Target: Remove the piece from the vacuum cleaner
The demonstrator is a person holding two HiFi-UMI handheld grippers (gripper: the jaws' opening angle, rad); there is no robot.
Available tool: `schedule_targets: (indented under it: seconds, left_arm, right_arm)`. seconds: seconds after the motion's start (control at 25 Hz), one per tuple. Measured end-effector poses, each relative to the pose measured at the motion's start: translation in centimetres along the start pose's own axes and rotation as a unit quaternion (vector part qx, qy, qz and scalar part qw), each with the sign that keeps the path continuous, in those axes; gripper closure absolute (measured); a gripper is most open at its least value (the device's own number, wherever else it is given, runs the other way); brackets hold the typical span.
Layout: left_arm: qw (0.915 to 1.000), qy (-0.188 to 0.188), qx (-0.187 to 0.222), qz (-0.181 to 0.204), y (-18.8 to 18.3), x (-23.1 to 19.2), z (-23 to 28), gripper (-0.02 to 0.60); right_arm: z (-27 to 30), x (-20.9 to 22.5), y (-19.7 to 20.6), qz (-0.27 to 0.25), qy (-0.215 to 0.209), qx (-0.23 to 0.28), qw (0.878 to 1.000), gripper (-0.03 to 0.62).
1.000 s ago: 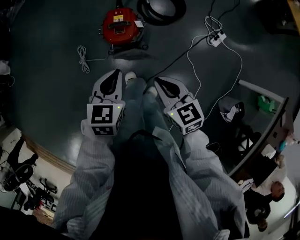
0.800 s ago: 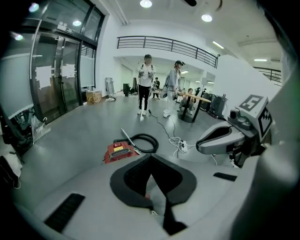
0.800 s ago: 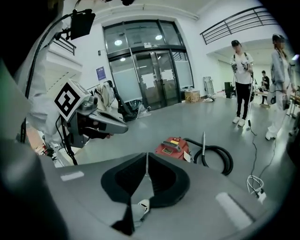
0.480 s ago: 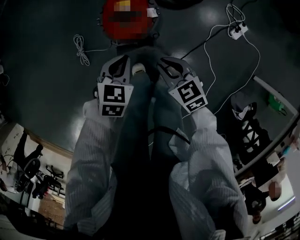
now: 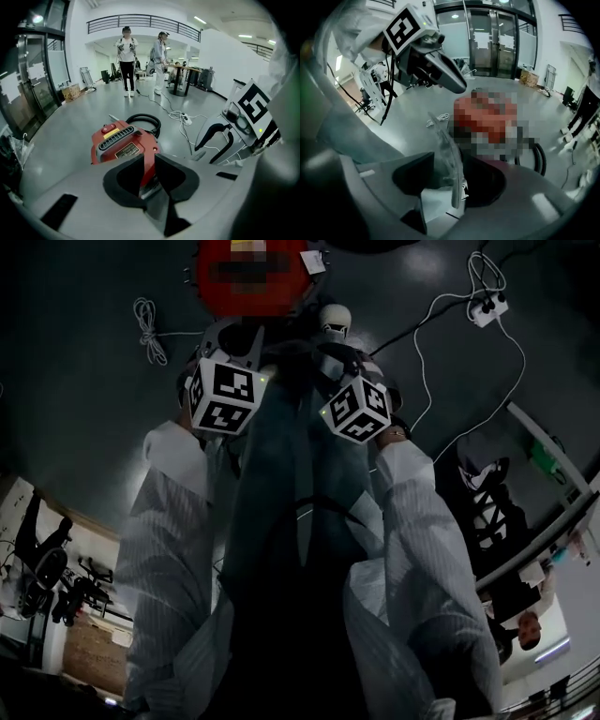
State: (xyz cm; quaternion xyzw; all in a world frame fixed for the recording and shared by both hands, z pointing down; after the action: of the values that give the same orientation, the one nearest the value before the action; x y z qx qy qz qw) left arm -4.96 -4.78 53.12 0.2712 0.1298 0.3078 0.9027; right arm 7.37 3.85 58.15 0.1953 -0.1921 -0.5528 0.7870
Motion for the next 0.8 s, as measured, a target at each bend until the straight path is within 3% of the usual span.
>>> schedule_targets:
  seconds: [0.16, 0.28, 0.56, 0.64, 0.72, 0.8]
  left_arm:
    - [0.9997, 0.016, -0.016, -0.006, 1.8, -0.1, 2.5, 0.522]
    - [0.9991, 0.028, -0.029, 0.012, 3.2, 0.6, 3.8, 0.522]
    - [0.9986, 0.019, -0.048, 0.012, 5.2, 0.6, 5.5, 0.522]
    - [0.9981, 0.019, -0.057, 0.015, 5.7, 0.6, 5.9, 0.522]
    - [0.9978, 0.019, -0.062, 0.012, 6.0, 0.6, 6.1, 0.522]
    - [0.9978, 0.020, -0.062, 0.008, 6.0, 0.6, 6.2, 0.522]
  right_arm:
    - [3.6, 1.1, 0.3, -0.034, 0.003, -0.015, 0.999, 0.421]
    - [5.5, 1.6, 0.3, -0.042, 0.013, -0.017, 0.999, 0.418]
    - [7.0, 1.5, 0.6, -0.059, 0.018, -0.034, 0.997, 0.419]
    - [6.9, 1.5, 0.8, -0.073, 0.013, -0.038, 0.996, 0.442]
    - [6.8, 1.1, 1.1, -0.097, -0.001, -0.041, 0.994, 0.516]
    - [6.6, 0.7, 1.3, -0.118, -0.014, -0.039, 0.992, 0.549]
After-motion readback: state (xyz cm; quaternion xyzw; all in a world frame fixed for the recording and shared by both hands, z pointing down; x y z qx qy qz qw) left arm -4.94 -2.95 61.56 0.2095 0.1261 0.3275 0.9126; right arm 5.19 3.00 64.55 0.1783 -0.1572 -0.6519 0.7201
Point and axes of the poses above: the fingertips, and each gripper's own axes: z forward along the fingers, x to its right, y out of its underside, the point moved 4 cm from there along -z, backward along the fingers, and after that the axes turned 5 degrees about -z, right-handed, at the moved point
